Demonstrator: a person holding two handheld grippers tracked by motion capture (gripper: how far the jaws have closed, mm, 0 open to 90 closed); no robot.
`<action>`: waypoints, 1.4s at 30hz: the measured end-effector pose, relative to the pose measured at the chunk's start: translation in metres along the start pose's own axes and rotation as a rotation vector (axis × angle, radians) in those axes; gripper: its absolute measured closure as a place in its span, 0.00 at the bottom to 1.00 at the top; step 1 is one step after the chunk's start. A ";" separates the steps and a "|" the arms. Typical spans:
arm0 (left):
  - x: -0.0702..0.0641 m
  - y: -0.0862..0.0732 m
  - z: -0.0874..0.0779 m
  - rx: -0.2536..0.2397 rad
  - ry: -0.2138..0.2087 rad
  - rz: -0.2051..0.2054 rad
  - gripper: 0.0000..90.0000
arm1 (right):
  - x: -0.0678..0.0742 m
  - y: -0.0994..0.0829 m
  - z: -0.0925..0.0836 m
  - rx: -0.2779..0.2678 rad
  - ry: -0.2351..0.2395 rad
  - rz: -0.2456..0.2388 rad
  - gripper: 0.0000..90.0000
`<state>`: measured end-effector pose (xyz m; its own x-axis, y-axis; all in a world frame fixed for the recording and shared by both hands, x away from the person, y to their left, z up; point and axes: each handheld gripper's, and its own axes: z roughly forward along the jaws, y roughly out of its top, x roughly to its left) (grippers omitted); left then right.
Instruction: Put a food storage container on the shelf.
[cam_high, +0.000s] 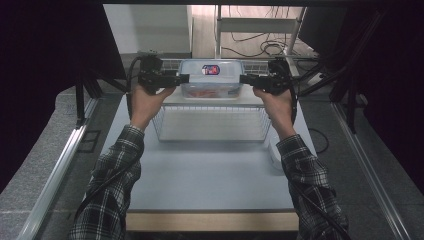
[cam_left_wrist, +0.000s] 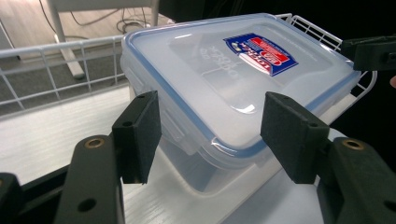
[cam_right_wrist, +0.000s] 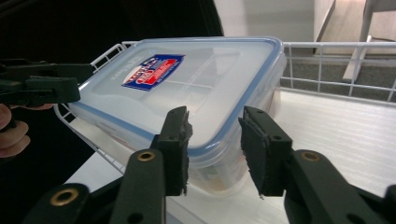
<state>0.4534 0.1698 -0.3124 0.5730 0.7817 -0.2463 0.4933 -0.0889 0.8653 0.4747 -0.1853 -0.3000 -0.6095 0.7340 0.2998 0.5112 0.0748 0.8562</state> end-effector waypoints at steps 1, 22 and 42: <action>-0.001 -0.001 -0.003 -0.008 -0.010 0.006 0.40 | 0.001 -0.002 -0.003 -0.012 0.007 -0.005 0.64; -0.019 -0.051 -0.033 -0.016 -0.029 0.145 0.23 | 0.015 -0.036 -0.024 -0.024 0.060 -0.131 0.31; -0.043 -0.117 -0.047 0.033 -0.094 0.139 0.21 | 0.036 -0.100 -0.039 0.020 0.086 -0.266 0.11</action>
<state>0.3406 0.1758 -0.3828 0.6949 0.6995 -0.1665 0.4256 -0.2134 0.8794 0.3783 -0.1929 -0.3586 -0.7730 0.6264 0.1007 0.3372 0.2712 0.9015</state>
